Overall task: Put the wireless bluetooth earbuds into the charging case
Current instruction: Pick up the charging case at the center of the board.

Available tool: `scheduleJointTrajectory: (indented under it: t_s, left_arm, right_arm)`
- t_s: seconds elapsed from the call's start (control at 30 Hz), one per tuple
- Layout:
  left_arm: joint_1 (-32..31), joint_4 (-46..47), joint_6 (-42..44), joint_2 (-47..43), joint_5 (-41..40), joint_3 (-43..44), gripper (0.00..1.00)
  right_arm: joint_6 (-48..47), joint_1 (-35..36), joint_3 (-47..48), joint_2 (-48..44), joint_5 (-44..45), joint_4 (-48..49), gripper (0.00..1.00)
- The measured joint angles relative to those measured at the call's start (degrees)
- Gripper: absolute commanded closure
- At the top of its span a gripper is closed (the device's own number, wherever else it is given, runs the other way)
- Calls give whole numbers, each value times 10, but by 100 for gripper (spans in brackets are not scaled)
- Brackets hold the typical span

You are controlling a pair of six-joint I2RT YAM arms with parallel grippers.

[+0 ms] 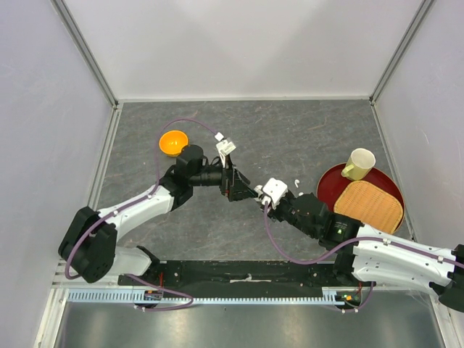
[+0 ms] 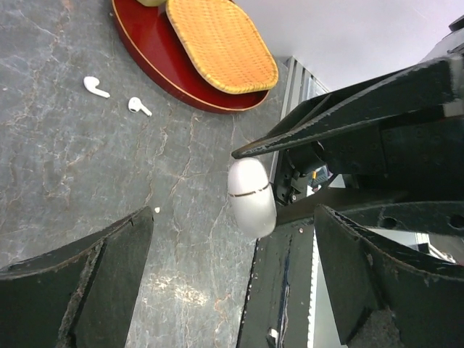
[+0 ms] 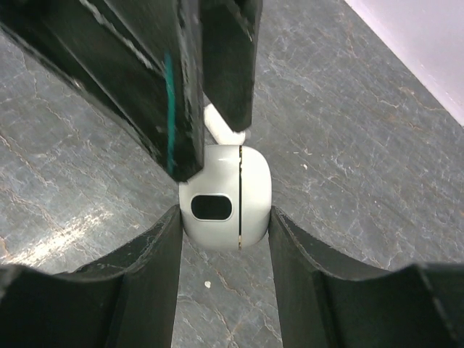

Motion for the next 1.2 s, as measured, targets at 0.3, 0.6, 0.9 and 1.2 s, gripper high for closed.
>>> scheduleJointTrajectory:
  t_s: [0.3, 0.6, 0.9, 1.2]
  left_arm:
    - [-39, -12, -2, 59, -4, 43, 21]
    - [-46, -20, -4, 68, -2, 51, 46]
    - [-52, -21, -8, 79, 13, 64, 98]
    - [-53, -21, -8, 81, 5, 64, 98]
  right_arm:
    - [0, 0, 0, -6, -1, 10, 100]
    - [0, 0, 0, -8, 0, 13, 100]
    - [-3, 0, 0, -8, 5, 9, 100]
    - [20, 0, 0, -7, 20, 5, 23]
